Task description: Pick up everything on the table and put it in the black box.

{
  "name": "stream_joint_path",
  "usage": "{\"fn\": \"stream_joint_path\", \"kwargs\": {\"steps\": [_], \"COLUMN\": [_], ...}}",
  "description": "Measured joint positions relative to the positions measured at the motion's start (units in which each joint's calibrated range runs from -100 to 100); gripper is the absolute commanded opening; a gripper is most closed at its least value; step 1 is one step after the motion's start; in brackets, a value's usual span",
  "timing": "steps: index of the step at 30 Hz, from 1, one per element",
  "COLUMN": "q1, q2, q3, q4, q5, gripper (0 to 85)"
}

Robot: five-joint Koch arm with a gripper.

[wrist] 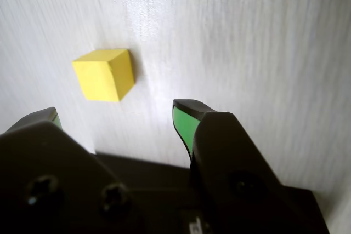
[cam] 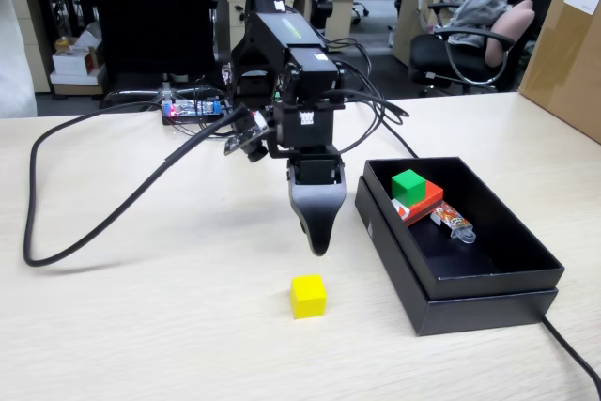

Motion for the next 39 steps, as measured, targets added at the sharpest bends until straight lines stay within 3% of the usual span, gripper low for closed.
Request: {"fn": "stream_joint_path", "kwargs": {"steps": [5, 23, 28, 35, 36, 39], "q1": [-1.3, -1.2, -1.0, -1.0, -1.0, -1.0], "q2": [11.8, 25.1, 25.8, 25.8, 25.8, 25.8], "q3": [9.9, 18.7, 19.0, 19.0, 19.0, 18.9], "q4": [-0.1, -0.1, 0.0, 0.1, 0.1, 0.1], "q5": [-1.1, -2.5, -3.0, -3.1, -3.1, -3.2], "gripper": [41.5, 40.8, 29.1, 22.5, 16.9, 10.9]}}
